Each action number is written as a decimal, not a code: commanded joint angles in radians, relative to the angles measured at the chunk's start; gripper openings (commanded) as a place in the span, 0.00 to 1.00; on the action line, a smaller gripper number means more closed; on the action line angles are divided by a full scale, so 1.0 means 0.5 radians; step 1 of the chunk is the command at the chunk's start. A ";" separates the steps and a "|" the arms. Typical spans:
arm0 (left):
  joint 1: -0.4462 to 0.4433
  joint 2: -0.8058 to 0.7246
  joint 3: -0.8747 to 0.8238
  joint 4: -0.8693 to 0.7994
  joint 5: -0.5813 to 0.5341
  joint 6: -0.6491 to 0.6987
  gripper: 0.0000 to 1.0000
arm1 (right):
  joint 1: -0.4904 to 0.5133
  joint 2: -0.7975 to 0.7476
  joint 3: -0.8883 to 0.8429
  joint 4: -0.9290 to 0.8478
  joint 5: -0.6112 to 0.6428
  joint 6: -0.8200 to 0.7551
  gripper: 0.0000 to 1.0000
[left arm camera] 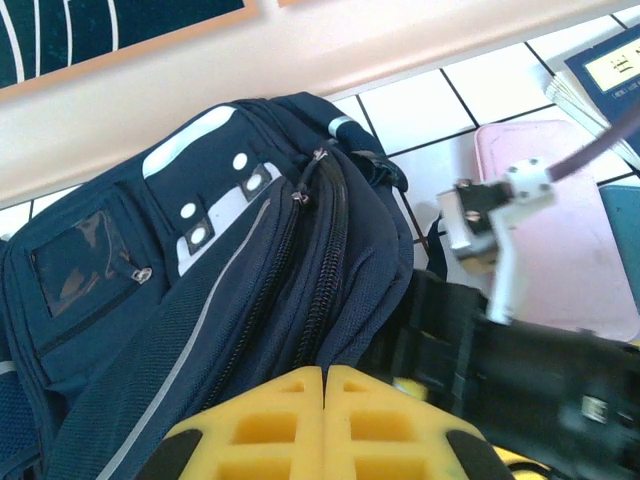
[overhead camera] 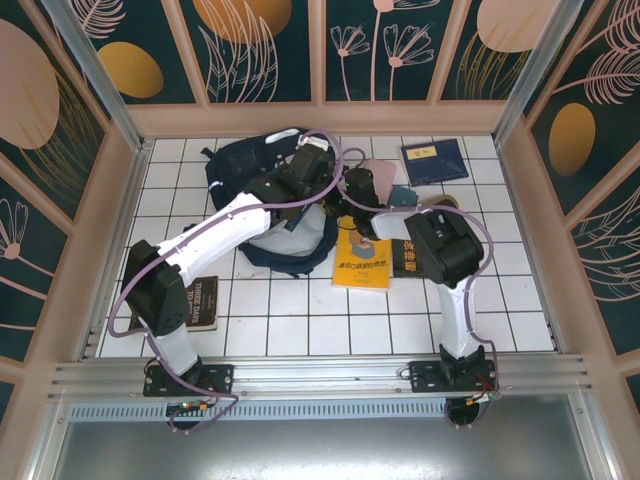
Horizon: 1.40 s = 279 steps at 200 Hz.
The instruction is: Pack the student bag
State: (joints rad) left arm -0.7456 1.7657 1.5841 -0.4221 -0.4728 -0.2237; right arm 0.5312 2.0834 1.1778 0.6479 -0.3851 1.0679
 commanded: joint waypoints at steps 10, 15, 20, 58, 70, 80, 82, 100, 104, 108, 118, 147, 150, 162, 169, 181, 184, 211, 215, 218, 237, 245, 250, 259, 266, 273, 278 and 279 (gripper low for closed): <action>0.028 -0.029 -0.003 0.150 -0.111 -0.050 0.00 | -0.040 -0.263 -0.248 -0.107 0.037 -0.143 0.92; 0.031 -0.031 -0.006 0.151 -0.111 -0.046 0.00 | -0.046 -0.302 -0.293 -0.109 0.033 -0.152 0.92; 0.033 -0.029 -0.011 0.151 -0.116 -0.044 0.00 | -0.053 -0.342 -0.335 -0.110 0.027 -0.167 0.92; 0.040 -0.008 -0.070 0.148 -0.249 0.005 0.00 | -0.116 -0.710 -0.709 -0.187 0.069 -0.287 0.92; 0.040 0.004 -0.105 0.141 -0.291 0.019 0.00 | -0.133 -0.843 -0.801 -0.258 0.111 -0.354 0.92; 0.042 0.011 -0.139 0.125 -0.346 0.019 0.00 | -0.149 -0.952 -0.880 -0.334 0.160 -0.415 0.92; 0.040 0.013 -0.150 0.124 -0.358 0.021 0.00 | -0.151 -0.968 -0.894 -0.341 0.163 -0.428 0.92; 0.040 0.025 -0.248 0.107 -0.530 0.027 0.00 | -0.187 -1.167 -1.018 -0.457 0.209 -0.518 0.92; 0.040 0.032 -0.271 0.097 -0.581 0.024 0.00 | -0.193 -1.205 -1.048 -0.473 0.219 -0.535 0.92; 0.041 0.037 -0.291 0.084 -0.625 0.020 0.00 | -0.199 -1.239 -1.080 -0.486 0.228 -0.549 0.92; 0.041 0.045 -0.333 0.055 -0.709 0.003 0.00 | -0.225 -1.319 -1.159 -0.511 0.239 -0.570 0.92; 0.040 -0.020 -0.430 0.071 -0.376 -0.053 0.00 | -0.286 -1.475 -1.319 -0.579 0.233 -0.624 0.92; 0.039 -0.032 -0.436 0.074 -0.328 -0.069 0.00 | -0.288 -1.487 -1.326 -0.592 0.236 -0.634 0.92; 0.030 -0.077 -0.467 0.107 -0.137 -0.123 0.11 | -0.293 -1.534 -1.353 -0.661 0.264 -0.667 0.92; 0.025 -0.091 -0.483 0.132 -0.035 -0.163 0.19 | -0.297 -1.558 -1.369 -0.691 0.282 -0.688 0.92; 0.010 -0.176 -0.520 0.176 0.142 -0.243 0.22 | -0.298 -1.600 -1.392 -0.760 0.316 -0.727 0.92; 0.003 -0.187 -0.532 0.190 0.186 -0.264 0.22 | -0.298 -1.611 -1.397 -0.777 0.322 -0.740 0.92; -0.052 -0.254 -0.692 0.416 0.631 -0.509 0.40 | -0.296 -1.688 -1.443 -0.949 0.417 -0.846 0.86; -0.062 -0.252 -0.721 0.461 0.700 -0.557 0.40 | -0.299 -1.699 -1.450 -0.971 0.424 -0.860 0.84; -0.069 -0.252 -0.745 0.494 0.746 -0.595 0.40 | -0.301 -1.707 -1.453 -0.991 0.431 -0.867 0.83; -0.106 -0.189 -0.857 0.708 1.000 -0.779 0.41 | -0.295 -1.757 -1.487 -1.073 0.467 -0.910 0.76; -0.110 -0.137 -0.881 0.752 1.038 -0.846 0.43 | -0.294 -1.773 -1.502 -1.097 0.472 -0.922 0.72; -0.113 -0.116 -0.890 0.770 1.049 -0.887 0.43 | -0.295 -1.773 -1.510 -1.107 0.473 -0.931 0.68; -0.113 0.000 -0.895 0.791 1.081 -0.960 0.43 | -0.293 -1.769 -1.524 -1.116 0.470 -0.942 0.61; -0.116 0.057 -0.885 0.793 1.105 -1.014 0.44 | -0.292 -1.758 -1.531 -1.125 0.470 -0.945 0.57; -0.116 0.103 -0.873 0.792 1.121 -1.052 0.44 | -0.290 -1.740 -1.533 -1.135 0.475 -0.952 0.55; -0.119 0.141 -0.866 0.791 1.126 -1.076 0.44 | -0.285 -1.728 -1.533 -1.147 0.485 -0.959 0.52; -0.119 0.147 -0.863 0.790 1.125 -1.078 0.45 | -0.284 -1.726 -1.533 -1.149 0.487 -0.960 0.52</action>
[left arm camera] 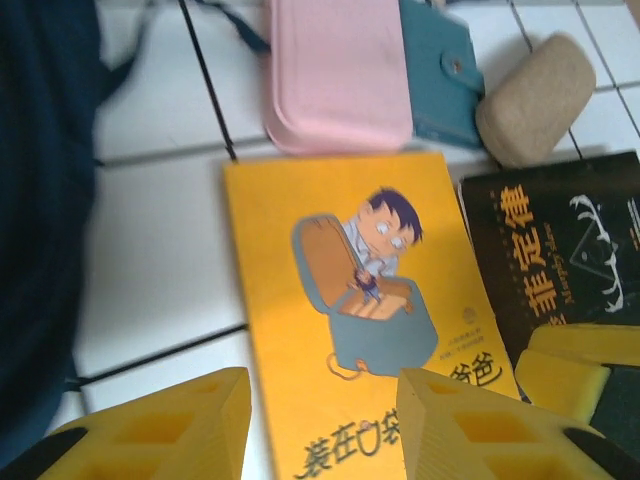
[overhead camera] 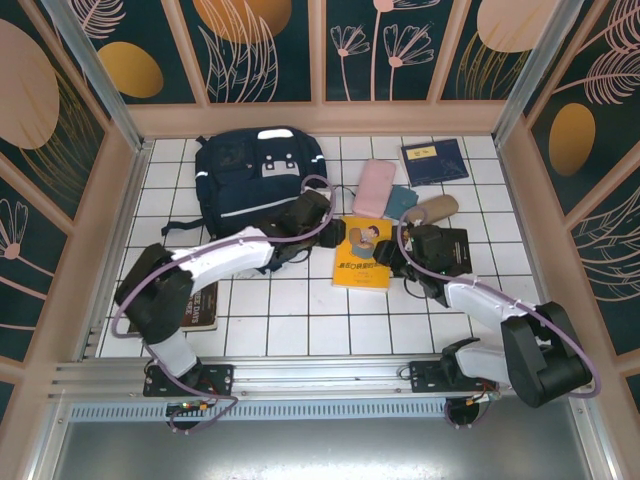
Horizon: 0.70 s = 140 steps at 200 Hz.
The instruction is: Pack the student bag
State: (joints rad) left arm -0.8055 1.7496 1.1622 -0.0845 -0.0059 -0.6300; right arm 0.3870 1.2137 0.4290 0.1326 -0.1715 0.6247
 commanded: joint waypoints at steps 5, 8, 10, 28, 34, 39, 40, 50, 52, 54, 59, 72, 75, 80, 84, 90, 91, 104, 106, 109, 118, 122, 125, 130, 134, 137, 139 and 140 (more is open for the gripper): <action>0.000 0.206 -0.010 0.104 0.183 -0.293 0.46 | 0.015 0.025 -0.036 -0.129 0.073 -0.074 0.51; 0.000 0.221 -0.004 0.095 0.174 -0.310 0.48 | 0.022 0.033 -0.036 -0.132 0.081 -0.079 0.51; 0.002 0.234 0.000 0.086 0.170 -0.318 0.49 | 0.023 0.037 -0.036 -0.134 0.086 -0.078 0.51; 0.001 0.320 0.042 0.021 0.151 -0.359 0.52 | 0.061 0.087 -0.043 -0.119 0.111 -0.075 0.51; 0.002 0.346 0.047 0.008 0.153 -0.369 0.52 | 0.079 0.114 -0.040 -0.111 0.123 -0.077 0.51; 0.000 0.363 0.047 0.009 0.160 -0.374 0.52 | 0.094 0.134 -0.034 -0.103 0.129 -0.077 0.51; 0.002 0.366 0.047 0.011 0.163 -0.376 0.52 | 0.097 0.139 -0.035 -0.100 0.130 -0.077 0.51; 0.001 0.400 0.038 0.040 0.212 -0.389 0.51 | 0.124 0.185 -0.030 -0.082 0.133 -0.078 0.51; 0.001 0.406 0.038 0.044 0.221 -0.390 0.51 | 0.128 0.195 -0.028 -0.080 0.136 -0.075 0.50; 0.000 0.412 0.036 0.048 0.231 -0.393 0.51 | 0.133 0.205 -0.025 -0.081 0.139 -0.075 0.50; 0.001 0.431 0.038 0.050 0.241 -0.400 0.51 | 0.143 0.230 -0.019 -0.081 0.149 -0.071 0.50; -0.003 0.472 0.058 0.018 0.233 -0.412 0.51 | 0.169 0.291 0.008 -0.098 0.179 -0.071 0.47; 0.000 0.480 0.064 0.011 0.232 -0.415 0.51 | 0.174 0.302 0.013 -0.101 0.184 -0.071 0.47; -0.002 0.489 0.071 -0.004 0.231 -0.420 0.50 | 0.181 0.318 0.016 -0.099 0.186 -0.071 0.47; -0.001 0.502 0.074 -0.012 0.230 -0.421 0.50 | 0.189 0.328 0.016 -0.094 0.184 -0.069 0.47; -0.003 0.514 0.081 -0.018 0.233 -0.425 0.50 | 0.196 0.343 0.014 -0.084 0.181 -0.062 0.46; -0.003 0.517 0.081 -0.020 0.233 -0.426 0.50 | 0.197 0.344 0.014 -0.081 0.177 -0.061 0.46; -0.001 0.538 0.081 -0.011 0.262 -0.438 0.50 | 0.207 0.373 0.005 -0.038 0.148 -0.052 0.39; -0.002 0.542 0.079 -0.005 0.271 -0.440 0.50 | 0.209 0.377 0.004 -0.034 0.145 -0.048 0.38; -0.002 0.544 0.076 0.007 0.283 -0.442 0.50 | 0.212 0.382 0.004 -0.023 0.137 -0.045 0.37; -0.005 0.555 0.065 0.060 0.335 -0.456 0.50 | 0.223 0.400 0.001 -0.001 0.121 -0.035 0.35; -0.006 0.556 0.058 0.093 0.368 -0.461 0.49 | 0.226 0.409 -0.001 0.011 0.113 -0.032 0.34; -0.004 0.557 0.050 0.119 0.396 -0.463 0.49 | 0.227 0.415 -0.002 0.019 0.104 -0.029 0.33; -0.004 0.555 0.032 0.176 0.448 -0.472 0.49 | 0.229 0.425 0.001 0.029 0.092 -0.026 0.32; -0.004 0.551 0.014 0.229 0.485 -0.482 0.49 | 0.229 0.434 0.003 0.032 0.081 -0.023 0.31; -0.006 0.544 -0.001 0.274 0.520 -0.489 0.49 | 0.230 0.442 0.004 0.037 0.076 -0.022 0.30; -0.005 0.540 -0.009 0.299 0.542 -0.495 0.49 | 0.232 0.441 0.004 0.038 0.071 -0.022 0.30; -0.005 0.536 -0.013 0.315 0.551 -0.499 0.49 | 0.234 0.444 0.004 0.040 0.069 -0.022 0.29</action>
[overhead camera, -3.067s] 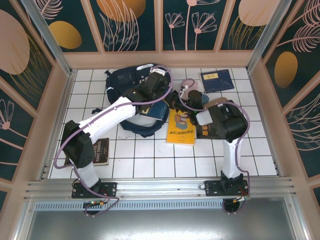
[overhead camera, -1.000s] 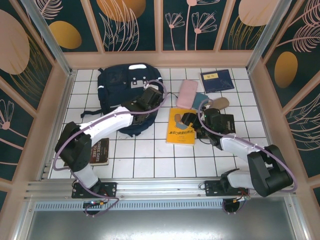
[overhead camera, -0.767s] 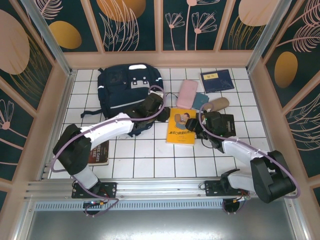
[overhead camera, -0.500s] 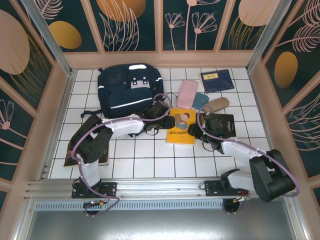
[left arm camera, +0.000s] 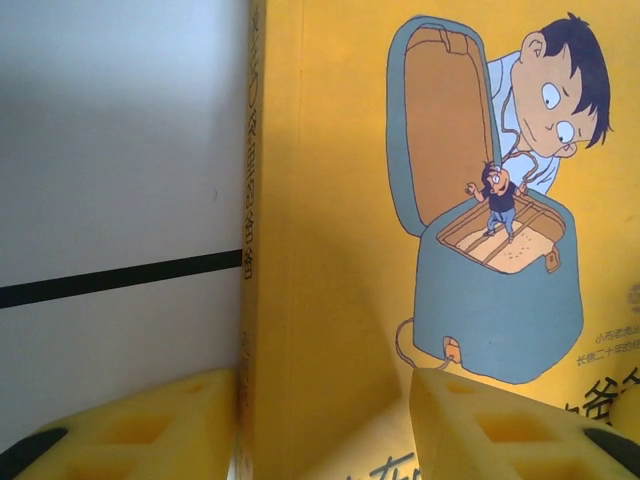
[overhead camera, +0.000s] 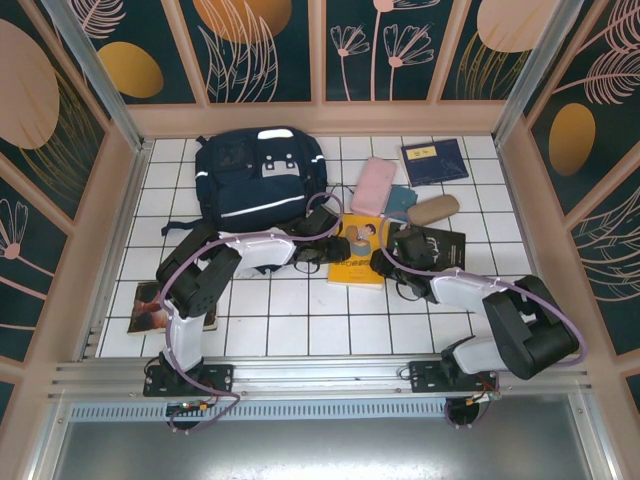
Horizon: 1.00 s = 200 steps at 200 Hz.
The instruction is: Pack the student bag
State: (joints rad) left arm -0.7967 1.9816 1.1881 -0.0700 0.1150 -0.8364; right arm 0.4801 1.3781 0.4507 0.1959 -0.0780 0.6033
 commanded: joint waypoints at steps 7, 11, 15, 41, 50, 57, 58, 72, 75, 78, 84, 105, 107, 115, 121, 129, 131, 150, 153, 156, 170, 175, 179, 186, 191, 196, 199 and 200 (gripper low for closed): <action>-0.023 0.057 -0.097 0.384 0.369 -0.109 0.49 | 0.049 0.128 -0.039 -0.076 -0.130 0.021 0.26; -0.022 0.041 -0.117 0.434 0.395 -0.118 0.49 | 0.049 0.132 -0.039 -0.071 -0.136 0.021 0.24; -0.021 0.028 -0.136 0.482 0.419 -0.126 0.49 | 0.051 0.134 -0.039 -0.070 -0.140 0.023 0.23; -0.018 -0.073 -0.245 0.769 0.544 -0.167 0.47 | 0.052 0.149 -0.042 -0.061 -0.151 0.027 0.15; -0.019 -0.105 -0.292 0.899 0.604 -0.191 0.47 | 0.051 0.144 -0.048 -0.059 -0.151 0.027 0.13; -0.020 -0.133 -0.322 0.991 0.643 -0.212 0.47 | 0.052 0.146 -0.051 -0.057 -0.154 0.027 0.13; -0.020 -0.135 -0.326 1.004 0.647 -0.213 0.47 | 0.052 0.146 -0.051 -0.056 -0.154 0.027 0.13; -0.020 -0.168 -0.378 1.199 0.741 -0.252 0.46 | 0.050 0.140 -0.058 -0.051 -0.160 0.031 0.13; -0.018 -0.174 -0.383 1.229 0.758 -0.262 0.46 | 0.050 0.143 -0.059 -0.049 -0.163 0.032 0.13; -0.020 -0.177 -0.389 1.257 0.770 -0.270 0.46 | 0.049 0.141 -0.061 -0.046 -0.164 0.033 0.13; -0.020 -0.185 -0.400 1.302 0.786 -0.283 0.47 | 0.049 0.142 -0.064 -0.042 -0.168 0.036 0.13; -0.018 -0.191 -0.400 1.313 0.780 -0.279 0.44 | 0.052 0.139 -0.072 -0.033 -0.172 0.042 0.13; -0.019 -0.190 -0.399 1.310 0.780 -0.276 0.43 | 0.052 0.138 -0.073 -0.032 -0.172 0.042 0.13; -0.018 -0.187 -0.404 1.328 0.786 -0.280 0.41 | 0.050 0.134 -0.076 -0.031 -0.173 0.042 0.13; -0.015 -0.192 -0.418 1.375 0.797 -0.295 0.41 | 0.050 0.133 -0.080 -0.027 -0.172 0.042 0.12; -0.016 -0.200 -0.419 1.411 0.805 -0.309 0.41 | 0.053 0.131 -0.079 -0.029 -0.170 0.042 0.13; -0.017 -0.203 -0.419 1.423 0.806 -0.311 0.41 | 0.050 0.129 -0.079 -0.030 -0.170 0.042 0.12; -0.014 -0.254 -0.530 1.573 0.835 -0.340 0.42 | 0.049 0.124 -0.085 -0.029 -0.169 0.043 0.13; -0.014 -0.265 -0.537 1.583 0.835 -0.340 0.42 | 0.049 0.122 -0.085 -0.030 -0.169 0.044 0.13; -0.011 -0.273 -0.544 1.598 0.838 -0.335 0.42 | 0.049 0.121 -0.085 -0.029 -0.169 0.045 0.13; -0.008 -0.306 -0.575 1.636 0.839 -0.328 0.43 | 0.049 0.113 -0.085 -0.027 -0.166 0.044 0.13; -0.007 -0.310 -0.579 1.653 0.850 -0.328 0.43 | 0.050 0.113 -0.085 -0.025 -0.167 0.045 0.13; -0.007 -0.309 -0.585 1.674 0.859 -0.330 0.43 | 0.049 0.112 -0.084 -0.026 -0.166 0.045 0.12; -0.008 -0.309 -0.590 1.696 0.871 -0.344 0.43 | 0.049 0.111 -0.082 -0.026 -0.170 0.043 0.13; -0.006 -0.305 -0.590 1.704 0.879 -0.351 0.42 | 0.050 0.110 -0.082 -0.027 -0.169 0.045 0.13; -0.006 -0.297 -0.584 1.700 0.881 -0.351 0.41 | 0.051 0.109 -0.082 -0.027 -0.168 0.045 0.13; -0.005 -0.290 -0.579 1.686 0.879 -0.352 0.40 | 0.050 0.109 -0.082 -0.028 -0.170 0.045 0.12; -0.005 -0.289 -0.576 1.680 0.878 -0.352 0.40 | 0.050 0.109 -0.082 -0.028 -0.168 0.045 0.12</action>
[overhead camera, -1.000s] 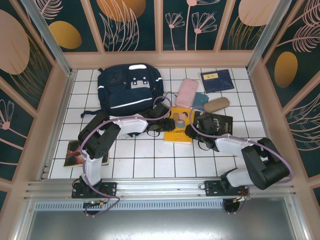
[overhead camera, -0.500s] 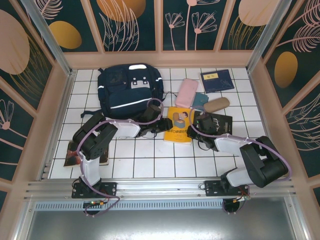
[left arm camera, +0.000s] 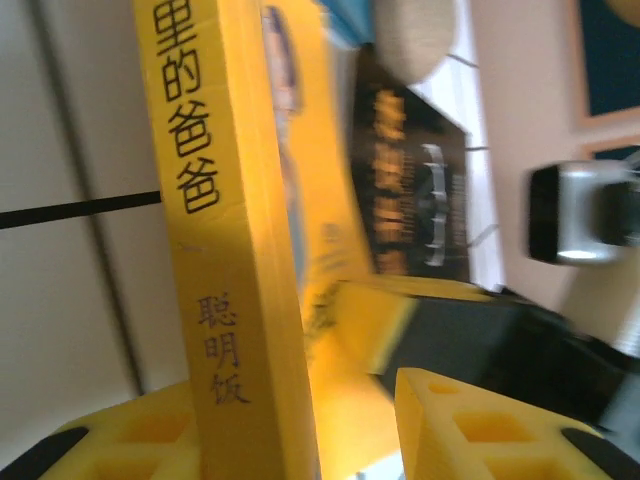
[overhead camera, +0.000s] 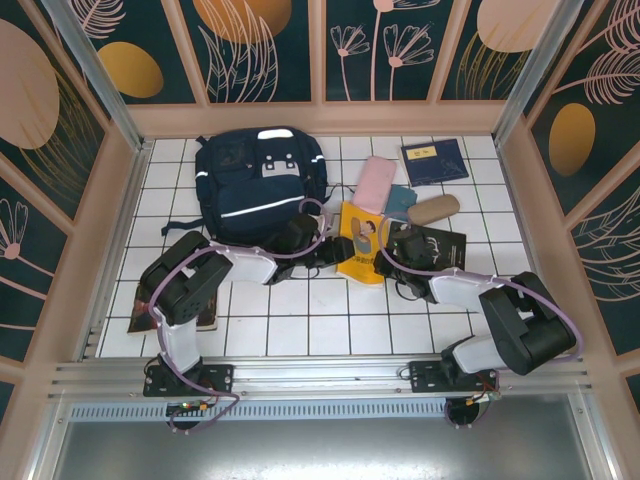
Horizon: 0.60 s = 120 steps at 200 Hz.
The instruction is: Pack the student bag
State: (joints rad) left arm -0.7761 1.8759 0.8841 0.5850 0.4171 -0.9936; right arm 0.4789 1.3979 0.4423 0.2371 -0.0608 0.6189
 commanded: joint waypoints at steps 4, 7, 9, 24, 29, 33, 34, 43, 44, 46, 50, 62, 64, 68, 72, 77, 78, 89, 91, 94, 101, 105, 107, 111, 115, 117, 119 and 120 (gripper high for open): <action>-0.045 -0.071 0.046 0.332 0.260 -0.031 0.38 | 0.052 0.070 -0.065 -0.110 -0.201 0.014 0.12; -0.046 -0.063 0.059 0.288 0.250 -0.020 0.37 | 0.051 0.067 -0.067 -0.113 -0.200 0.014 0.12; -0.046 -0.058 0.069 0.255 0.244 -0.007 0.36 | 0.051 0.067 -0.068 -0.112 -0.200 0.014 0.12; -0.044 -0.046 0.106 0.109 0.192 0.052 0.28 | 0.052 0.055 -0.075 -0.117 -0.192 0.014 0.13; -0.045 -0.051 0.103 0.094 0.178 0.063 0.24 | 0.051 0.050 -0.077 -0.121 -0.189 0.014 0.13; -0.046 -0.057 0.101 0.080 0.165 0.074 0.20 | 0.051 0.043 -0.078 -0.123 -0.188 0.014 0.14; -0.045 -0.059 0.102 0.078 0.164 0.077 0.19 | 0.051 0.043 -0.078 -0.125 -0.187 0.014 0.14; -0.046 -0.074 0.104 0.036 0.145 0.101 0.09 | 0.045 0.025 -0.081 -0.130 -0.185 0.017 0.21; -0.046 -0.075 0.105 0.031 0.145 0.105 0.08 | 0.042 0.023 -0.081 -0.130 -0.185 0.017 0.22; -0.045 -0.078 0.105 0.022 0.141 0.110 0.07 | 0.039 0.019 -0.081 -0.133 -0.189 0.017 0.24; -0.045 -0.086 0.109 0.006 0.131 0.120 0.03 | 0.033 0.007 -0.081 -0.134 -0.195 0.015 0.26; -0.042 -0.111 0.115 -0.044 0.102 0.150 0.00 | 0.009 -0.044 -0.081 -0.128 -0.222 0.013 0.35; -0.043 -0.118 0.115 -0.048 0.098 0.153 0.00 | 0.002 -0.051 -0.081 -0.124 -0.229 0.013 0.37; -0.041 -0.124 0.116 -0.065 0.090 0.163 0.00 | -0.005 -0.079 -0.082 -0.116 -0.244 0.013 0.43; -0.036 -0.136 0.113 -0.076 0.085 0.170 0.00 | -0.015 -0.103 -0.086 -0.106 -0.255 0.014 0.49; -0.029 -0.147 0.113 -0.085 0.083 0.180 0.00 | -0.030 -0.138 -0.091 -0.086 -0.281 0.019 0.56; -0.027 -0.150 0.113 -0.086 0.081 0.178 0.00 | -0.032 -0.145 -0.094 -0.082 -0.284 0.021 0.57; -0.005 -0.187 0.089 -0.063 0.085 0.174 0.00 | -0.082 -0.223 -0.131 0.013 -0.403 0.042 0.63; -0.001 -0.194 0.080 -0.054 0.090 0.171 0.00 | -0.095 -0.237 -0.137 0.034 -0.428 0.048 0.65; 0.007 -0.206 0.074 -0.038 0.098 0.165 0.00 | -0.114 -0.256 -0.149 0.063 -0.464 0.058 0.66; 0.025 -0.229 0.047 0.002 0.121 0.147 0.00 | -0.159 -0.299 -0.183 0.148 -0.546 0.086 0.70; 0.036 -0.243 0.038 0.035 0.136 0.133 0.00 | -0.188 -0.317 -0.202 0.195 -0.584 0.109 0.73; 0.044 -0.248 0.028 0.051 0.148 0.125 0.00 | -0.199 -0.325 -0.209 0.218 -0.613 0.119 0.74; 0.052 -0.261 0.016 0.088 0.167 0.111 0.00 | -0.229 -0.340 -0.226 0.270 -0.664 0.135 0.75; 0.064 -0.271 0.004 0.120 0.194 0.091 0.00 | -0.262 -0.351 -0.244 0.332 -0.716 0.163 0.76; 0.070 -0.278 0.000 0.140 0.206 0.082 0.00 | -0.271 -0.355 -0.252 0.364 -0.745 0.172 0.76; 0.075 -0.283 -0.005 0.154 0.216 0.074 0.00 | -0.288 -0.356 -0.257 0.394 -0.773 0.185 0.76; 0.077 -0.284 -0.006 0.165 0.221 0.070 0.00 | -0.296 -0.357 -0.261 0.408 -0.789 0.190 0.76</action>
State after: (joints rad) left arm -0.7635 1.8141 0.8913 0.5125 0.4446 -0.9463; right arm 0.3965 1.2598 0.3611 0.2935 -0.2596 0.6594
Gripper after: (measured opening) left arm 0.173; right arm 0.745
